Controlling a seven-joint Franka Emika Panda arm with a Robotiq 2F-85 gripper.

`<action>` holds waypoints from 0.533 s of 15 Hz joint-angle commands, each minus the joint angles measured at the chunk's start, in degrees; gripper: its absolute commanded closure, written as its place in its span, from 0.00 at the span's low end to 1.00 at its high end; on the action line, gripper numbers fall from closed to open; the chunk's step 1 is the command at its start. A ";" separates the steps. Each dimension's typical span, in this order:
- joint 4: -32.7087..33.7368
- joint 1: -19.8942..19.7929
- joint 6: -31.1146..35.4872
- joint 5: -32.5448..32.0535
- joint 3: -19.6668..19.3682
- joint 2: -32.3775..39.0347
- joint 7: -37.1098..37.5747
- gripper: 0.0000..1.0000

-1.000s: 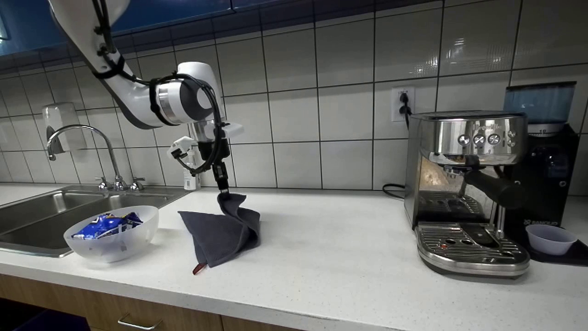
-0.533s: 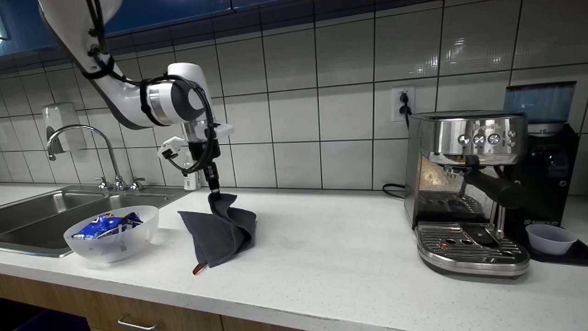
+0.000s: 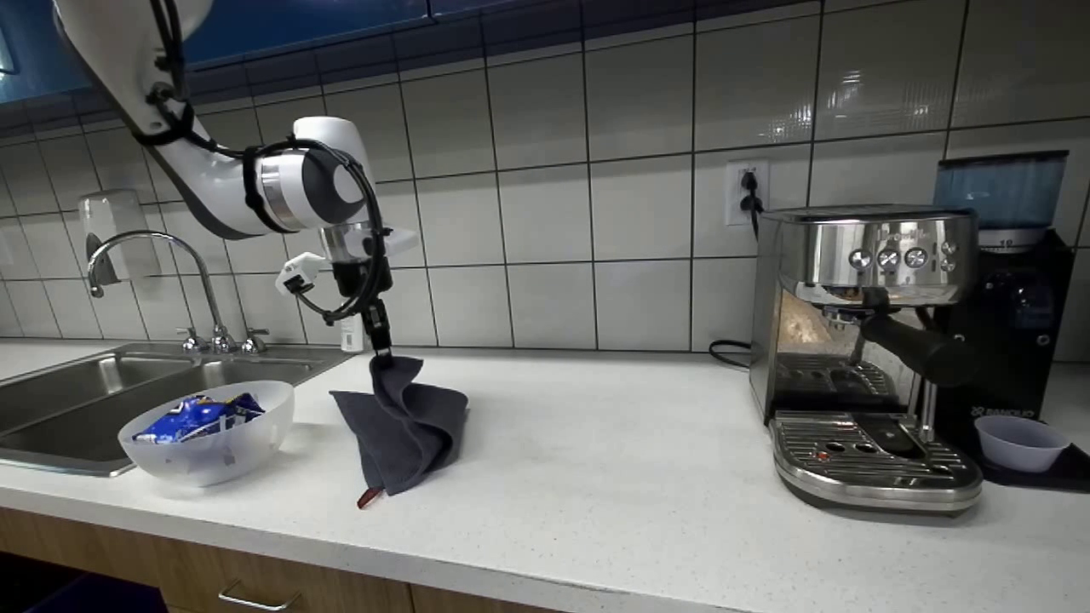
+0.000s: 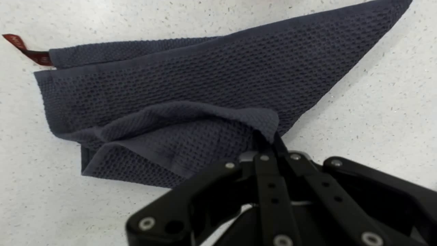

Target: Fold the grey towel twice in a triangular shape

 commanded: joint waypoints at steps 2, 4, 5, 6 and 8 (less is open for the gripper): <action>1.26 0.56 -0.50 0.39 1.18 0.14 0.35 0.99; 1.73 0.94 -0.57 0.46 1.46 0.47 0.45 0.99; 2.04 1.21 -0.61 0.37 1.53 0.72 0.63 0.99; 2.31 1.42 -0.65 0.39 1.68 0.90 0.68 0.99; 2.94 1.73 -0.79 0.41 1.99 1.30 0.71 0.99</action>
